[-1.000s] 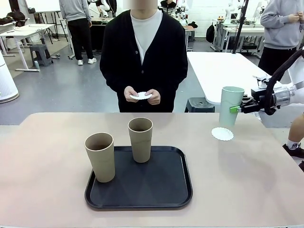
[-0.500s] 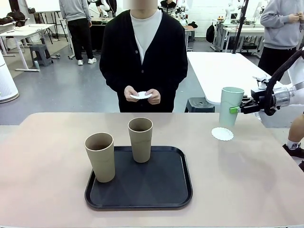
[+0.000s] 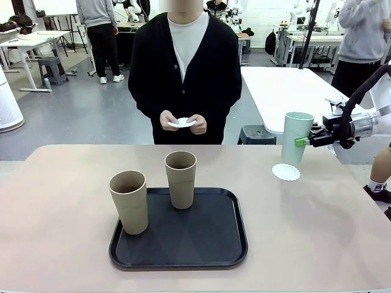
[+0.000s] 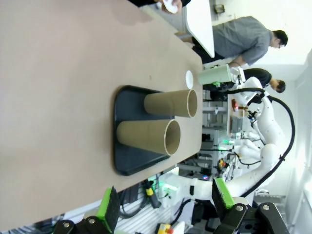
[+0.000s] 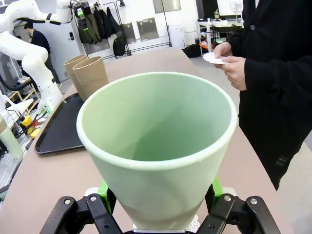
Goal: Place coasters on the table and set cups on them.
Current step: Pick up one Reusable plastic cup and place it on a coaster set by the human.
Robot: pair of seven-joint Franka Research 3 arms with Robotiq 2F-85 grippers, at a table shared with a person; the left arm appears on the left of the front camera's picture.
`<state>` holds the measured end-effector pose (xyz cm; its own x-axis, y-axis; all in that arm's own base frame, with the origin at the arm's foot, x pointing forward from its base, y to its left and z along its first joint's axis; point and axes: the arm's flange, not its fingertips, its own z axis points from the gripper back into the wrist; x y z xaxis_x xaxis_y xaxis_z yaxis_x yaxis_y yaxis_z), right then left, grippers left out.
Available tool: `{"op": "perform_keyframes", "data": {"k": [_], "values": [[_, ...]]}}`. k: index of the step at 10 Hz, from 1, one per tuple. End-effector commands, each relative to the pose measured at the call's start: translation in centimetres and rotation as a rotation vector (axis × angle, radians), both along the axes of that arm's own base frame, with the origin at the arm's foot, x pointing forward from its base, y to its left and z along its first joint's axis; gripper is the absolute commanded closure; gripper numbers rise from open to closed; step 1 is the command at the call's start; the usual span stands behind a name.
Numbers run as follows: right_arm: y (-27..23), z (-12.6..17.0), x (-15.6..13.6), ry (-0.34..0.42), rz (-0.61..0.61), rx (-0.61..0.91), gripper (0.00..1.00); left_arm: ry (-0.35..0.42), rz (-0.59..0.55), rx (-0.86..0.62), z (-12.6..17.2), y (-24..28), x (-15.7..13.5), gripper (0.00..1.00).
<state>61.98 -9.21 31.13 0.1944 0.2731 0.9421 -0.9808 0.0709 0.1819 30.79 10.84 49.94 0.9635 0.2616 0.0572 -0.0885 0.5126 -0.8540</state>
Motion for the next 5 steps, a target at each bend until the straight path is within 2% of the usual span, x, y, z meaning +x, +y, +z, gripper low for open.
{"op": "perform_keyframes", "data": {"k": [1,5], "values": [[0.7,-0.6,-1.1,-0.049,0.029,-0.003,0.15,-0.010,-0.001,-0.011,0.0,0.1,0.0,0.00],[1.8,-1.7,-2.2,-0.081,0.060,-0.034,0.15,-0.010,-0.001,-0.011,0.0,0.1,0.0,0.00]]}}
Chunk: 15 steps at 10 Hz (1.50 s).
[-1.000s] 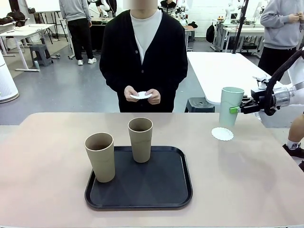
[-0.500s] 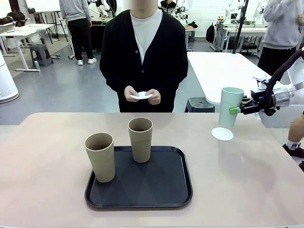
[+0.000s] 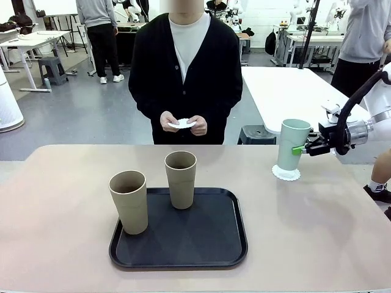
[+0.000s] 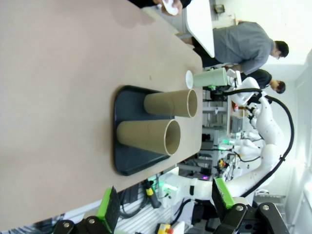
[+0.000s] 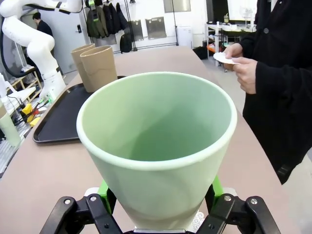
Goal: Place coasters on the table and set cups on them.
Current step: Pick up one Reusable plastic cup and place it on a coaster set by the human.
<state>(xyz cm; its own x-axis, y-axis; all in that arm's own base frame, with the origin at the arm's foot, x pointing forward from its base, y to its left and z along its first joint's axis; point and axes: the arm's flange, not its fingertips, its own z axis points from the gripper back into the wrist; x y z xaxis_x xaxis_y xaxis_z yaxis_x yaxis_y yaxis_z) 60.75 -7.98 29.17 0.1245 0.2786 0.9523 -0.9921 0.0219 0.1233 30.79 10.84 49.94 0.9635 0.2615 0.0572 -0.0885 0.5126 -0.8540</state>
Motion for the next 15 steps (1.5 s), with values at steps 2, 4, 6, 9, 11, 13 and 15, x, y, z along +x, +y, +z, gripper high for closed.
{"op": "perform_keyframes", "data": {"k": [2,4,6,9,11,13,15], "values": [[0.3,-0.1,-1.2,-0.030,-0.004,-0.050,0.15,-0.010,-0.001,-0.011,0.0,0.1,0.0,0.00],[-0.1,-0.4,-1.0,-0.030,-0.010,-0.044,0.15,-0.010,-0.001,-0.011,0.0,0.1,0.0,0.00],[0.1,-0.7,-0.8,-0.029,-0.009,-0.049,0.15,-0.010,-0.001,-0.011,0.0,0.1,0.0,0.00],[0.4,-1.8,-0.3,-0.014,-0.002,-0.055,0.15,-0.010,-0.001,-0.011,0.0,0.1,0.0,0.00],[0.7,-2.2,-0.4,-0.007,0.003,-0.059,0.15,-0.010,-0.001,-0.011,0.0,0.1,0.0,0.00],[0.8,-2.2,-0.6,-0.011,0.007,-0.062,0.15,-0.010,-0.001,-0.011,0.0,0.1,0.0,0.00],[0.7,-2.4,-0.7,-0.004,0.009,-0.060,0.15,-0.010,-0.001,-0.011,0.0,0.1,0.0,0.00]]}}
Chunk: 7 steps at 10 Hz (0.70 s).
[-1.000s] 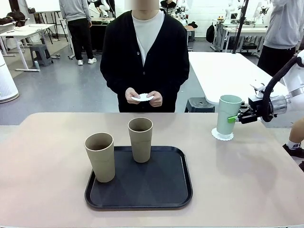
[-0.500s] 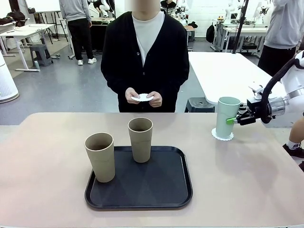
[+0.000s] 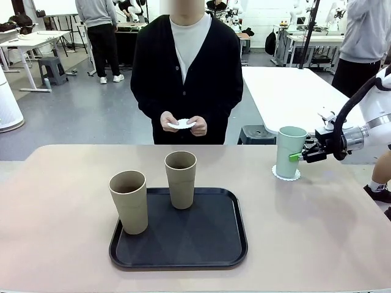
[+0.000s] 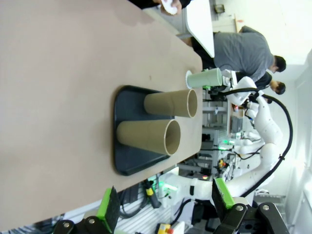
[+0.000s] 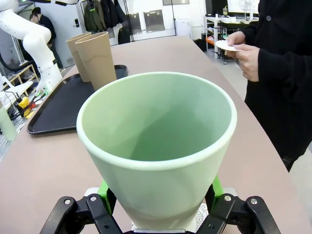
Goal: Place coasters on the table and set cups on them.
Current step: Pick up one Reusable plastic cup and place it on a coaster set by the human.
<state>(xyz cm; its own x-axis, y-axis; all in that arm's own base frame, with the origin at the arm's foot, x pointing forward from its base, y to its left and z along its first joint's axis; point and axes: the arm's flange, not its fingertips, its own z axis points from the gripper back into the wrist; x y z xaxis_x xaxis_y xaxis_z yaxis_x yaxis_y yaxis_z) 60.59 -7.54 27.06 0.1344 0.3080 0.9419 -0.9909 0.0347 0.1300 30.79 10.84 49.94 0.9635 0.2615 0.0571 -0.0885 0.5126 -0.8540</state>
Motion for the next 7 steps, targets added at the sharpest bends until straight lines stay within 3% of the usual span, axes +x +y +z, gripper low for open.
{"op": "perform_keyframes", "data": {"k": [1,7], "values": [[0.27,-0.29,-0.57,-0.010,0.019,-0.028,0.15,-0.010,-0.001,-0.011,0.02,0.09,-0.03,0.00],[-0.25,-0.58,-0.68,-0.012,0.027,-0.027,0.15,-0.010,-0.001,-0.011,0.02,0.09,-0.03,0.00]]}}
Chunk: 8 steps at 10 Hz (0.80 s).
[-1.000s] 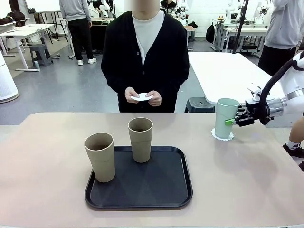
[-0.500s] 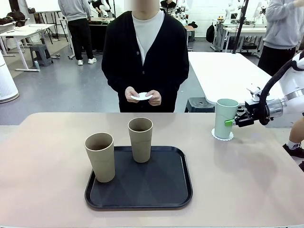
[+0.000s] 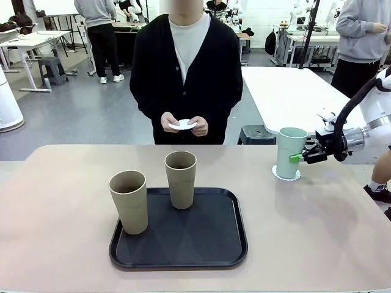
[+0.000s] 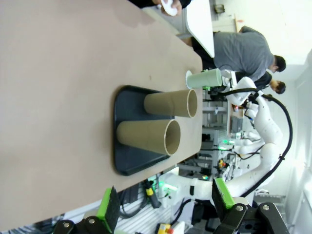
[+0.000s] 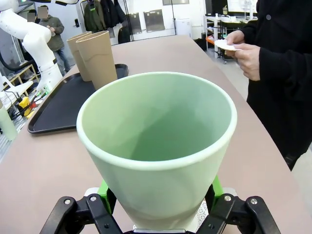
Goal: Place coasters on the table and set cups on them.
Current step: Pick up one Reusable plastic cup and place it on a coaster set by the human.
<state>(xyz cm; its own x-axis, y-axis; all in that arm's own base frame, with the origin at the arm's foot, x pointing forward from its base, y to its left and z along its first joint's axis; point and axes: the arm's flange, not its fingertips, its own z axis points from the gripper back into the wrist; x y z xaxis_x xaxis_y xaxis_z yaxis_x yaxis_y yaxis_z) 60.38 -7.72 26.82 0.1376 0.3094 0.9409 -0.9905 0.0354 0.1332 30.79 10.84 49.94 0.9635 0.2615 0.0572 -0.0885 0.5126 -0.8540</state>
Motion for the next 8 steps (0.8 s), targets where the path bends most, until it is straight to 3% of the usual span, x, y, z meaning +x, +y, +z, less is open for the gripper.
{"op": "perform_keyframes", "data": {"k": [1,2,8], "values": [[-0.06,-0.40,-0.55,-0.017,0.038,-0.028,0.15,-0.010,-0.001,-0.011,0.02,0.09,-0.03,0.00],[-0.08,-0.38,-0.56,-0.016,0.046,-0.028,0.00,-0.010,-0.001,-0.011,0.02,0.09,-0.03,0.00],[0.01,-0.12,-0.75,0.007,0.056,-0.106,0.00,-0.010,-0.001,-0.011,0.02,0.09,-0.03,0.00]]}}
